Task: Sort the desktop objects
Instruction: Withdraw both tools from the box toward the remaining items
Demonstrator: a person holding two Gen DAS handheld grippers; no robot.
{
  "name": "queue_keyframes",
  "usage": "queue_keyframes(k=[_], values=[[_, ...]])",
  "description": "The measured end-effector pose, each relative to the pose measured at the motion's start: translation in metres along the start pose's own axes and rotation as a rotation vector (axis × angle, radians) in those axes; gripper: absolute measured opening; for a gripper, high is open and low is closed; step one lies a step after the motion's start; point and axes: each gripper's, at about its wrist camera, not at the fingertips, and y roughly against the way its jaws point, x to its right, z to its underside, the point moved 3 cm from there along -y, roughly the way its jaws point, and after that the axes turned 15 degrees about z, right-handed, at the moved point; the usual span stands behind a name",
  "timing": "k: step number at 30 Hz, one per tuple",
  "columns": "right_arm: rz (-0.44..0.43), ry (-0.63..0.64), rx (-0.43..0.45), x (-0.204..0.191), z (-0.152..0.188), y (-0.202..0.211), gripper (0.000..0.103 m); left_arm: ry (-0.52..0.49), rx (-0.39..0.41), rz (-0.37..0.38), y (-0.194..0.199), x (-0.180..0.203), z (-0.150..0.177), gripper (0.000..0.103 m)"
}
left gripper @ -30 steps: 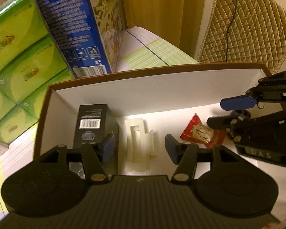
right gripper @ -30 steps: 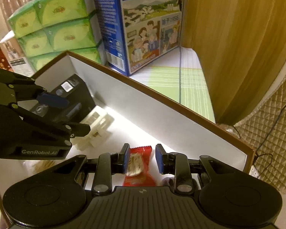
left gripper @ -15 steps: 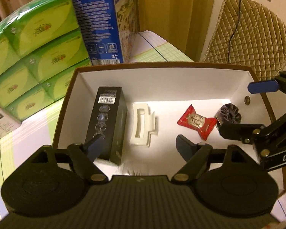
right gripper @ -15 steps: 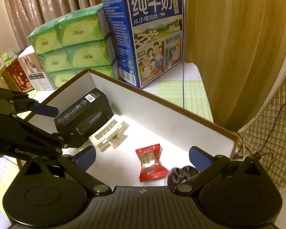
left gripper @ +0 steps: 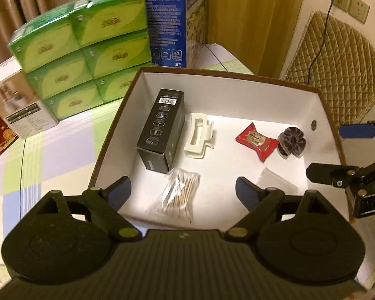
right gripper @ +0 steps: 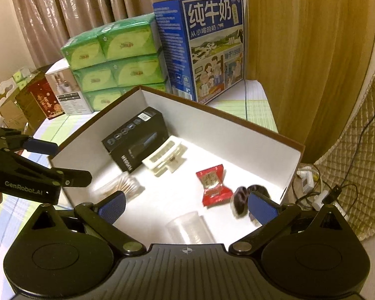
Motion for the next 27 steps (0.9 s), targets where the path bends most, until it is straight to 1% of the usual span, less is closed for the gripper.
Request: queue_keyframes(k=[2, 4, 7, 11, 17, 23, 27], values=[[-0.003, -0.005, 0.011, -0.003, 0.004, 0.009, 0.101, 0.007, 0.016, 0.005, 0.011, 0.002, 0.006, 0.089], [-0.001, -0.011, 0.021, -0.007, 0.008, 0.019, 0.101, 0.009, 0.025, 0.004, 0.022, 0.004, 0.011, 0.092], [0.009, -0.030, 0.038, -0.010, 0.014, 0.033, 0.101, 0.007, 0.045, 0.000, 0.038, 0.007, 0.021, 0.092], [0.020, -0.069, 0.038, -0.014, 0.023, 0.048, 0.101, 0.023, 0.065, 0.010, 0.056, 0.009, 0.034, 0.092], [0.064, -0.097, 0.034, -0.022, 0.035, 0.069, 0.101, 0.013, 0.081, 0.019, 0.079, 0.014, 0.053, 0.092], [0.079, -0.125, 0.040, -0.035, 0.050, 0.090, 0.101, 0.009, 0.091, 0.031, 0.101, 0.010, 0.074, 0.092], [0.090, -0.117, 0.036, -0.050, 0.060, 0.102, 0.101, 0.012, 0.088, 0.012, 0.114, 0.003, 0.093, 0.092]])
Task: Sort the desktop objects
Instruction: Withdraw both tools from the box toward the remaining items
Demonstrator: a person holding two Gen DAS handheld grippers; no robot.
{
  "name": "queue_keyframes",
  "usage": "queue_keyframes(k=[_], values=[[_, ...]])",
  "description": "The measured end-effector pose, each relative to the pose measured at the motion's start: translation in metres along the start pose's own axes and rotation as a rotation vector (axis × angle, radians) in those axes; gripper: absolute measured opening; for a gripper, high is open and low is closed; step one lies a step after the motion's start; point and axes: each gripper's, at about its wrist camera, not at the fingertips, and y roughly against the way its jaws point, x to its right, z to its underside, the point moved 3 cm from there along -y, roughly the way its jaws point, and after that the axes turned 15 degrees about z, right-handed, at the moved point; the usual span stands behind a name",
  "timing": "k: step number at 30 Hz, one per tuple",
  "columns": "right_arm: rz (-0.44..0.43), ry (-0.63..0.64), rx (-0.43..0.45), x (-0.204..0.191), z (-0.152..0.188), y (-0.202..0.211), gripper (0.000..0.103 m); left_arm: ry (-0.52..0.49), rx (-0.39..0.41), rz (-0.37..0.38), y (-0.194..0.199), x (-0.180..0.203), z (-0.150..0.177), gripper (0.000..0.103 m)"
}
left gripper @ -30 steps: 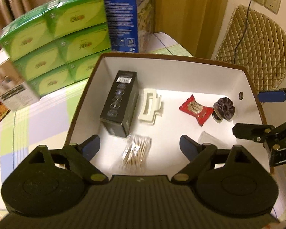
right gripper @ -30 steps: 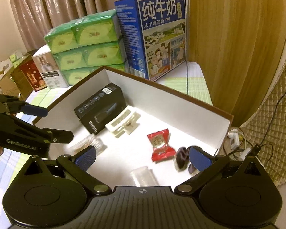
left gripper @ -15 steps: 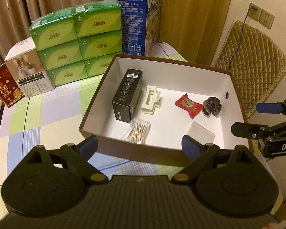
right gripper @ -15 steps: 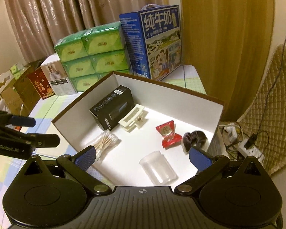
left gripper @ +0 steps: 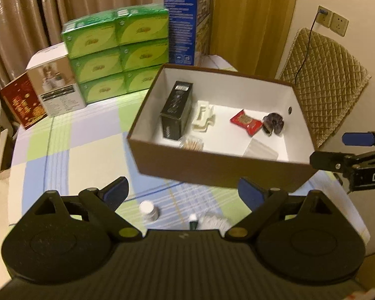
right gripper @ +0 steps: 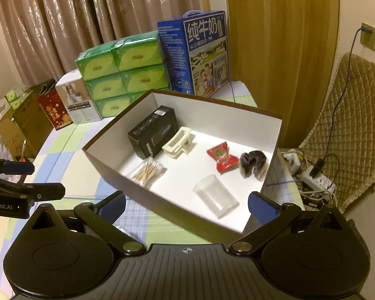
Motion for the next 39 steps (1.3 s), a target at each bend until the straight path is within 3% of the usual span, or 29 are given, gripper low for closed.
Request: queue_keyframes(k=[9, 19, 25, 39], values=[[-0.027, 0.018, 0.015, -0.032, 0.031, 0.021, 0.101, 0.023, -0.028, -0.026, 0.025, -0.019, 0.044, 0.092], [-0.102, -0.054, -0.004, -0.043, 0.052, 0.031, 0.101, 0.038, -0.058, -0.037, 0.036, -0.036, 0.071, 0.092], [-0.118, -0.053, -0.060, -0.052, 0.068, 0.027, 0.101, 0.048, -0.100, -0.012, 0.031, -0.042, 0.088, 0.092], [-0.063, -0.015, -0.184, -0.070, 0.107, 0.002, 0.101, 0.089, -0.185, 0.012, 0.010, -0.047, 0.117, 0.092]])
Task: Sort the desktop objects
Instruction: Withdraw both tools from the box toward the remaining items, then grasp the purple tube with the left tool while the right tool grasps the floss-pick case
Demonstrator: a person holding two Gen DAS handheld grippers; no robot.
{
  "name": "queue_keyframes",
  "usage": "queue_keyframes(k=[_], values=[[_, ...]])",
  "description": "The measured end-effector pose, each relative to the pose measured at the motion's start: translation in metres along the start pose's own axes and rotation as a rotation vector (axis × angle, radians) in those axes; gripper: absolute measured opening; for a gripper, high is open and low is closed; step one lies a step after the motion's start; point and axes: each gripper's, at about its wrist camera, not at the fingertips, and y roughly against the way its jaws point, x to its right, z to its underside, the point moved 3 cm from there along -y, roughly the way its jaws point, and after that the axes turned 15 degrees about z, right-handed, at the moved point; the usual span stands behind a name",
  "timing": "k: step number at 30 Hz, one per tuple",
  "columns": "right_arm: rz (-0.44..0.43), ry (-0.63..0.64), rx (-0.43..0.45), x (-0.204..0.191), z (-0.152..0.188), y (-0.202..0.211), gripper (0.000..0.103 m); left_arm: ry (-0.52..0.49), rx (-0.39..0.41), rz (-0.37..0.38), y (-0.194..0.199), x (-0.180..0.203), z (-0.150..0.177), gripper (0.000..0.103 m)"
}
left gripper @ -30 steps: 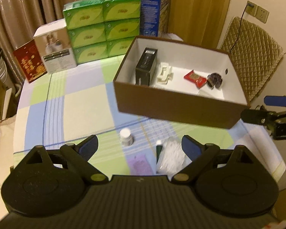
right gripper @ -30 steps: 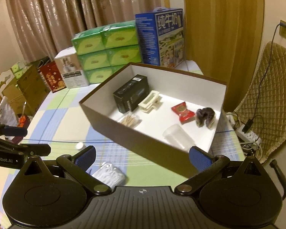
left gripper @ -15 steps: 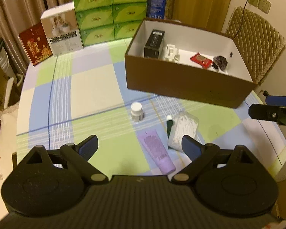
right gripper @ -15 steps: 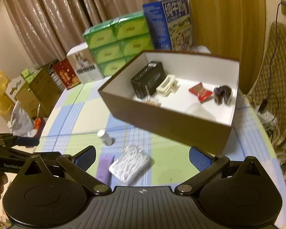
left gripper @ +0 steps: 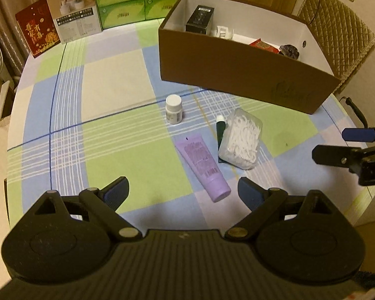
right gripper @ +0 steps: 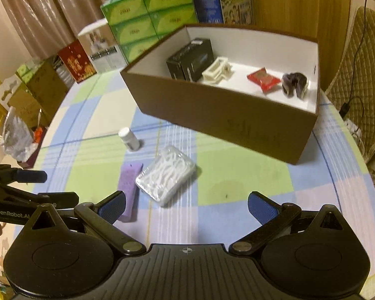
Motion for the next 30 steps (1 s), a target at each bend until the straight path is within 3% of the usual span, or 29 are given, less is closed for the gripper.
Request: queue_keyframes(k=[12, 30], values=[[0.050, -0.009, -0.068, 0.010, 0.011, -0.026, 0.101, 0.021, -0.035, 0.017, -0.027, 0.000, 0.005, 0.091], [0.102, -0.054, -0.105, 0.038, 0.006, -0.047, 0.101, 0.053, -0.092, 0.063, -0.088, -0.009, -0.005, 0.072]])
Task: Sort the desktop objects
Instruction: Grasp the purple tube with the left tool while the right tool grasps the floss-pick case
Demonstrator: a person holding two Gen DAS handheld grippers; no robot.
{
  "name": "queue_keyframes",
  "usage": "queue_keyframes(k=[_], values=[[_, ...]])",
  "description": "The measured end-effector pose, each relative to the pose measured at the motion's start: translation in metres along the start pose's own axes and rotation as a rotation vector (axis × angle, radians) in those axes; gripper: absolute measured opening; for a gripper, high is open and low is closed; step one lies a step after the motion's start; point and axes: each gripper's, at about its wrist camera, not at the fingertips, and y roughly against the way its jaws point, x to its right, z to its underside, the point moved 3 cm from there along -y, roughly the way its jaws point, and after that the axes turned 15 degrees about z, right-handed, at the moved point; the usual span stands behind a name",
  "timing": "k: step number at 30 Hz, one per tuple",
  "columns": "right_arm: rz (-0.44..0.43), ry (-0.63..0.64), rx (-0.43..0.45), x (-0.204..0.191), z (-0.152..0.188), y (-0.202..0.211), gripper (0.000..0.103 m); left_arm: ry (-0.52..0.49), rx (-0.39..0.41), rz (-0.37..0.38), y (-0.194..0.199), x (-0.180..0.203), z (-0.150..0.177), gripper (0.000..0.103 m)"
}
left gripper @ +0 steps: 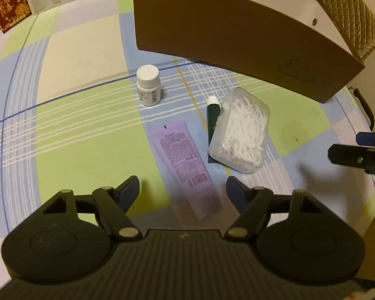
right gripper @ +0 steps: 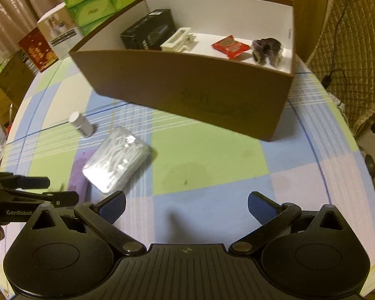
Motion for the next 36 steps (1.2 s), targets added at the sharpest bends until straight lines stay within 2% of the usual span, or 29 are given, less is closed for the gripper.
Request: queue_keyframes(k=[2, 8, 10, 13, 22, 28, 30, 32, 36], values=[[0.009, -0.009, -0.001, 0.003, -0.003, -0.002, 0.101, -0.001, -0.006, 0.001, -0.005, -0.002, -0.002, 0.071], [0.008, -0.033, -0.003, 0.000, -0.011, -0.010, 0.101, 0.020, -0.011, 0.014, -0.015, -0.012, -0.012, 0.055], [0.000, -0.039, -0.003, -0.004, -0.014, -0.012, 0.101, 0.024, -0.009, 0.030, -0.016, -0.016, -0.014, 0.043], [-0.022, -0.038, -0.004, -0.014, -0.019, -0.015, 0.101, 0.029, -0.006, 0.035, -0.014, -0.023, -0.013, 0.031], [-0.100, -0.054, -0.020, -0.057, -0.028, -0.034, 0.101, 0.105, 0.044, -0.041, 0.005, -0.065, -0.006, 0.030], [-0.104, -0.056, -0.049, -0.083, -0.033, -0.053, 0.100, 0.161, 0.062, -0.085, 0.017, -0.090, 0.000, 0.029], [-0.094, -0.043, -0.045, -0.091, -0.035, -0.057, 0.094, 0.173, 0.066, -0.091, 0.020, -0.096, 0.000, 0.029], [-0.095, -0.014, -0.050, -0.099, -0.036, -0.062, 0.080, 0.178, 0.067, -0.094, 0.022, -0.100, 0.001, 0.030], [-0.088, 0.062, -0.045, -0.106, -0.035, -0.065, 0.066, 0.177, 0.069, -0.092, 0.024, -0.103, 0.001, 0.030]])
